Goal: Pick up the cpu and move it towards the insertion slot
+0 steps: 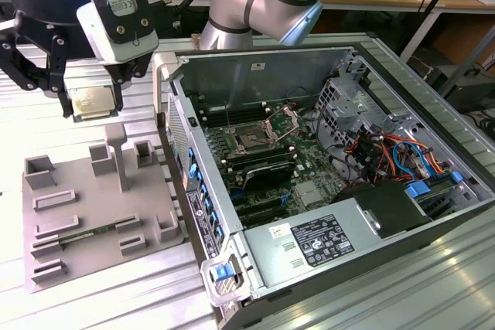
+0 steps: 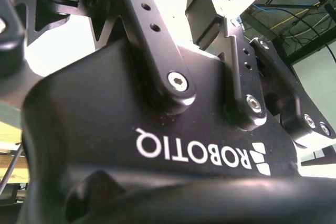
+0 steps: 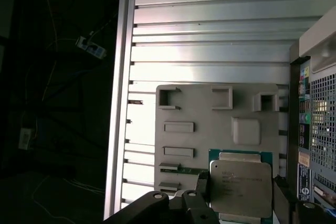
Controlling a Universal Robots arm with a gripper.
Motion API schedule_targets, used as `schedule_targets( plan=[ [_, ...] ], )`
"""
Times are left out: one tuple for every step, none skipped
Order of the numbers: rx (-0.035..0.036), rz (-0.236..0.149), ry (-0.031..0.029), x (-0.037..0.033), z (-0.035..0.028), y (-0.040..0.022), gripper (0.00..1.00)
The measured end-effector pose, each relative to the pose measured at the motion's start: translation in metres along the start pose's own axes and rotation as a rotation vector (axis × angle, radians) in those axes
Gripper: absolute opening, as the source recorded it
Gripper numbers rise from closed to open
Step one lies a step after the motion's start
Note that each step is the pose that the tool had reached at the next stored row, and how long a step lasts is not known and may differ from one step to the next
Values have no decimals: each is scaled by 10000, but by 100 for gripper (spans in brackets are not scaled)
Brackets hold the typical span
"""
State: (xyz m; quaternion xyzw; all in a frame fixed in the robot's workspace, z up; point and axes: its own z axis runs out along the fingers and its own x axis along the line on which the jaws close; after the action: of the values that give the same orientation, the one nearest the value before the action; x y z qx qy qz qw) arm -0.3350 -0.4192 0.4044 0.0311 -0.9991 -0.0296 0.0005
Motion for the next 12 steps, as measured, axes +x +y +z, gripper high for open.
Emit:
schedule_targets(
  plan=[
    [0, 0, 0, -5, 0, 0, 55],
    [-1, 0, -1, -10, 0, -1, 55],
    [0, 0, 0, -15, 0, -1, 55],
    [-1, 0, 0, -23, 0, -1, 55],
    [0, 0, 0, -29, 0, -2, 55],
    [0, 0, 0, -33, 0, -2, 55],
    [0, 0, 0, -44, 0, -3, 55],
    [-1, 0, 0, -50, 0, -3, 55],
    [-1, 0, 0, -54, 0, -3, 55],
    [0, 0, 0, -62, 0, -4, 55],
    [-1, 0, -1, -67, 0, -4, 55],
    [-1, 0, 0, -79, 0, -5, 55]
  ],
)
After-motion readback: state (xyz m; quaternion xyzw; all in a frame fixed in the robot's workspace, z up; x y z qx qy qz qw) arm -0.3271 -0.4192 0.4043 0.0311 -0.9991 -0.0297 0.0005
